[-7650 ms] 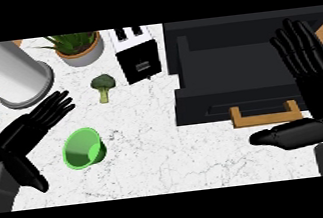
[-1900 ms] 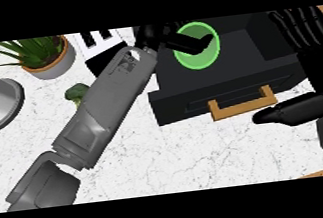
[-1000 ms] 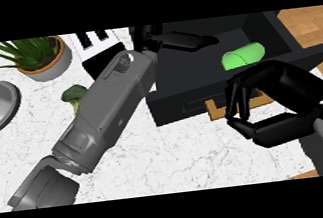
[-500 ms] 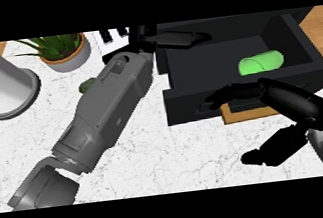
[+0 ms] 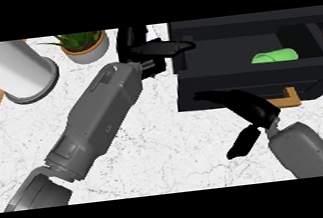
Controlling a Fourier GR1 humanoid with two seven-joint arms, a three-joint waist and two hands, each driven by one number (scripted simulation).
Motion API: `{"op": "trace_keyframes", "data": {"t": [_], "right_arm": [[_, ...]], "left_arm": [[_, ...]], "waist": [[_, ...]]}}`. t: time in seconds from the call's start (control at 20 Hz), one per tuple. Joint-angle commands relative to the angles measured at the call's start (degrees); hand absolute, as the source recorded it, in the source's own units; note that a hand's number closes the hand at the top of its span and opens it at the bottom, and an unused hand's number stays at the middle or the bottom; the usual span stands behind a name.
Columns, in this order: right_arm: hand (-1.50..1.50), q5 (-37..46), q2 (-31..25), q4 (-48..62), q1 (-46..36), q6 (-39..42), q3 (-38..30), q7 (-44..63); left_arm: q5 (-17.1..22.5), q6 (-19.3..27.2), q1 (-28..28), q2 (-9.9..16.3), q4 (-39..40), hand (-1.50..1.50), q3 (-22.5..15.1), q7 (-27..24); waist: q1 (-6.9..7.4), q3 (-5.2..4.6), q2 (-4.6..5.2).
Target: Pick up the cup, place it into the drawer and close the drawer
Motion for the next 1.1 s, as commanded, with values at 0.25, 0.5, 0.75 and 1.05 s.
{"op": "trace_keyframes", "data": {"t": [0.25, 0.5, 0.75, 1.05], "right_arm": [[1.50, 7.5, 3.8, 32.7, -13.0, -9.1, -2.7, -12.8], [1.50, 5.4, 1.4, 41.9, -19.8, -13.0, -9.6, -19.7], [1.50, 3.2, 0.6, 48.6, -28.9, -16.0, -15.3, -20.4], [1.50, 0.1, -4.5, 50.9, -32.7, -14.2, -19.7, -19.6]], "left_arm": [[-0.4, -2.1, 9.5, 3.2, -8.2, -1.50, -0.6, -0.5], [0.0, -6.2, 13.0, 6.9, -11.3, -1.50, -0.8, 1.3], [0.4, -8.2, 14.4, 9.2, -13.5, -1.50, -0.4, 2.5], [0.7, -10.9, 16.6, 11.6, -15.0, -1.50, -0.6, 3.3]], "waist": [[3.99, 0.10, -0.01], [5.87, 0.19, 0.50], [7.06, 0.21, 1.22], [9.13, 0.23, 1.93]]}}
